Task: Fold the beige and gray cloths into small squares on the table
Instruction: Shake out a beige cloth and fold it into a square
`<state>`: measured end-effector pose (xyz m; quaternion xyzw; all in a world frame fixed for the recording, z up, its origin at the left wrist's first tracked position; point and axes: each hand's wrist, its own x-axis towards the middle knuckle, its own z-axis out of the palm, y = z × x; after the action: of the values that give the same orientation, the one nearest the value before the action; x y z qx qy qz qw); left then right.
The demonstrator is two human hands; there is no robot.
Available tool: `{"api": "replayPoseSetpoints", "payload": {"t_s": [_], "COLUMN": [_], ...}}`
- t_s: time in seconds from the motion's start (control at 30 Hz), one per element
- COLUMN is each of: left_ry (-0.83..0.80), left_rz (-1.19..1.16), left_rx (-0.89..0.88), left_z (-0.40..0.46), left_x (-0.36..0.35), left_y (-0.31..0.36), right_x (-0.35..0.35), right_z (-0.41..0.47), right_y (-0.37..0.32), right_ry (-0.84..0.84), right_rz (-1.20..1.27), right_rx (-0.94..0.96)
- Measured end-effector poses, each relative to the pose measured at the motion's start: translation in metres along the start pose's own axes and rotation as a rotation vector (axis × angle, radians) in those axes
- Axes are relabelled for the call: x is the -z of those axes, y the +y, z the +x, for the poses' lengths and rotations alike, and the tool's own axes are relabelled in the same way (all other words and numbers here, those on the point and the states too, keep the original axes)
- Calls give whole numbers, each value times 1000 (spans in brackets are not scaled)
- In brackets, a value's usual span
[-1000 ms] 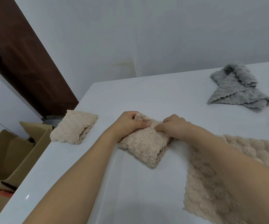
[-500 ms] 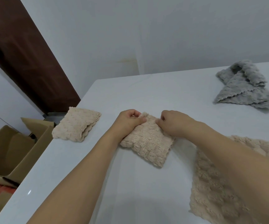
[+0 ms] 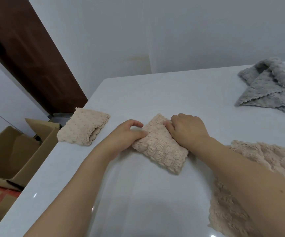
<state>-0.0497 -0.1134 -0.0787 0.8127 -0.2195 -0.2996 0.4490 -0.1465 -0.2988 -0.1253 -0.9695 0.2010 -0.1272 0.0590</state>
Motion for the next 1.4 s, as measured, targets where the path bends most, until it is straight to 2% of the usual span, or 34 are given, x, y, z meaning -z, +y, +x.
{"api": "replayPoseSetpoints", "payload": {"t_s": [0.1, 0.2, 0.37, 0.4, 0.5, 0.6, 0.7, 0.83, 0.9, 1.0, 1.07, 1.13, 1.4], "left_ry": [-111, -178, -124, -91, 154, 350, 474, 532, 558, 676, 673, 627, 653], "left_rz": [-145, -152, -104, -63, 236, 421, 538, 482, 537, 748, 748, 757, 900], "left_rx": [-6, 1, 33, 44, 67, 63, -32, -230, -284, -434, -634, -755, -684], "left_z": [-22, -27, -28, -27, -23, -26, -26, -27, -31, -43, -56, -68, -64], "left_x": [2, 0, -1, -3, -9, -20, -35, -39, -41, -50, -63, -81, -117], "left_y": [-8, -14, -18, -19, -28, -26, -28, -39, -39, -37, -31, -27, -14], "right_x": [-2, -2, -2, -2, 1, 2, 5, 13, 13, 8, 8, 8, 5], "right_z": [-1, 0, 0, -1, -1, -2, -1, 4, 4, 3, 4, 5, 5], "right_y": [1, 3, 5, 6, 8, 7, 9, 17, 19, 19, 19, 20, 20], "right_ry": [23, 13, 25, 29, 18, 7, -56, -188, -158, -104, -95, -95, -77], "right_rz": [16, 9, 23, 37, 76, 89, 119, 167, 172, 187, 192, 190, 190], "right_rx": [9, 22, 51, 60, 77, 71, 30, 32, 58, 105, 104, 89, 80]}}
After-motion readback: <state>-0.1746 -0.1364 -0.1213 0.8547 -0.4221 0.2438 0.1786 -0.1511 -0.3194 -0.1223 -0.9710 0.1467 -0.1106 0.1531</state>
